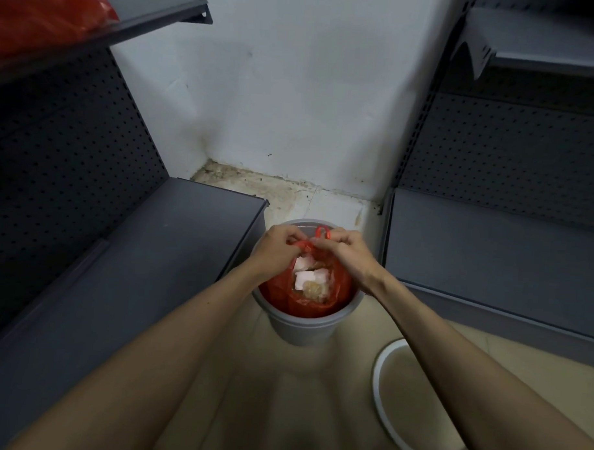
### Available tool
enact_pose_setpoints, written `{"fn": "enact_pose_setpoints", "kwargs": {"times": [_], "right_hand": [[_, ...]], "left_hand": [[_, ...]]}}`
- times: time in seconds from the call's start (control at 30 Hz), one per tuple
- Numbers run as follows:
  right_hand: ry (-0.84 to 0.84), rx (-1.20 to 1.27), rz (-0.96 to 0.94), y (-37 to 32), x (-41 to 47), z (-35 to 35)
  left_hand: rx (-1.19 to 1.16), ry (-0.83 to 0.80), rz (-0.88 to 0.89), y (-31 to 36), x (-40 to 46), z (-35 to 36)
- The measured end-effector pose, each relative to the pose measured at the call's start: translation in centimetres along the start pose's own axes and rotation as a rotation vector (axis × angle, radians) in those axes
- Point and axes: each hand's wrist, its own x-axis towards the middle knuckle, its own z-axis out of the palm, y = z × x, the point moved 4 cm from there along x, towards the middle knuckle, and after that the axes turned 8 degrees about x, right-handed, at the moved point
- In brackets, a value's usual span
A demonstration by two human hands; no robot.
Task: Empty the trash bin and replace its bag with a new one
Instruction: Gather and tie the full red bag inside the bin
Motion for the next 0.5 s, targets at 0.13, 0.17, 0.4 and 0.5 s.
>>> {"fn": "enact_pose_setpoints", "kwargs": {"times": [0.13, 0.17, 0.4, 0.5], "right_hand": [[-0.03, -0.302, -0.089, 0.6, -0.3, 0.1], [-0.018, -0.363, -0.112, 0.8, -0.4, 0.2], [-0.108, -0.708, -0.196, 1.9, -1.0, 0.5], [-0.024, -0.901, -0.27, 1.6, -1.1, 0.0]], "left_hand": [[0.079, 0.005, 0.0, -0.3, -0.1, 0.3], [0.093, 0.008, -0.003, -0.5, -0.1, 0.4], [0.119, -0.031, -0.036, -0.7, 0.3, 0.9], [0.122, -0.017, -0.044, -0.8, 0.3, 0.9]]}}
